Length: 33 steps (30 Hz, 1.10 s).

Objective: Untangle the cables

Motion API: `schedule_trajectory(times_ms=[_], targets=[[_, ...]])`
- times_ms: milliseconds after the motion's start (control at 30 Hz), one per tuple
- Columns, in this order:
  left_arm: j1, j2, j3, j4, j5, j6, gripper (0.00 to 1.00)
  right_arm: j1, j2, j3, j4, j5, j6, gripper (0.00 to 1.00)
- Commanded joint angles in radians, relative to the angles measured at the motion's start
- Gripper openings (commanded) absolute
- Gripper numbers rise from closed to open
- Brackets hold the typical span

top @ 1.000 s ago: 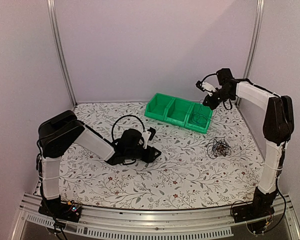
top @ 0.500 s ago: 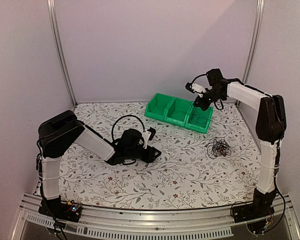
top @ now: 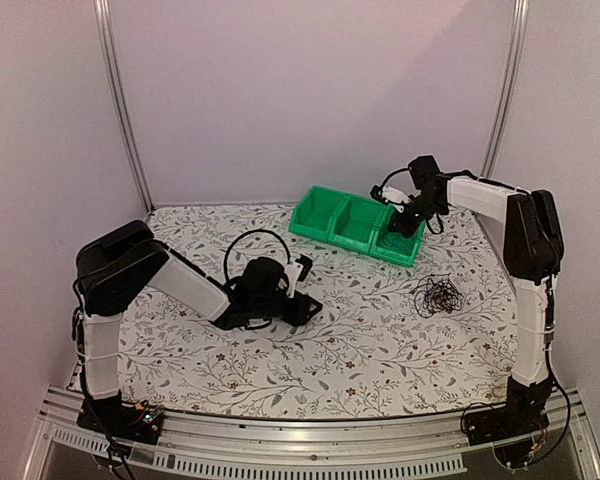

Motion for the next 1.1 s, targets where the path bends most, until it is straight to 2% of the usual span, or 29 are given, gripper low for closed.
schedule_trajectory(times_ms=[0,200,333,500,633,700,900,1033,1067], targets=[[-0.013,0.015,-0.001,-0.130,-0.001,0.009,0.45,-0.014,-0.019,-0.045,0.019,0.023,0.009,0.00],[-0.013,-0.031,-0.014,-0.141,-0.018,0.018,0.45,-0.014,0.007,-0.056,0.008,0.053,0.023,0.00],[-0.013,-0.115,-0.042,-0.169,-0.053,0.040,0.45,-0.014,-0.003,-0.067,-0.016,0.074,0.020,0.08],[-0.012,-0.225,-0.045,-0.240,-0.091,0.097,0.45,-0.015,-0.107,-0.155,-0.041,0.071,0.025,0.33],[-0.010,-0.268,-0.015,-0.298,-0.125,0.132,0.46,-0.014,-0.271,-0.285,0.015,0.064,0.026,0.59],[-0.010,-0.275,0.006,-0.319,-0.122,0.143,0.46,-0.014,-0.351,-0.329,0.037,0.063,0.025,0.66],[-0.012,-0.298,0.057,-0.354,-0.117,0.156,0.46,-0.032,-0.529,-0.438,0.064,0.041,0.044,0.73],[-0.016,-0.314,0.082,-0.353,-0.106,0.153,0.46,-0.073,-0.659,-0.549,0.127,-0.014,0.064,0.90],[-0.020,-0.318,0.088,-0.347,-0.103,0.150,0.46,-0.092,-0.697,-0.579,0.150,-0.040,0.069,0.91]])
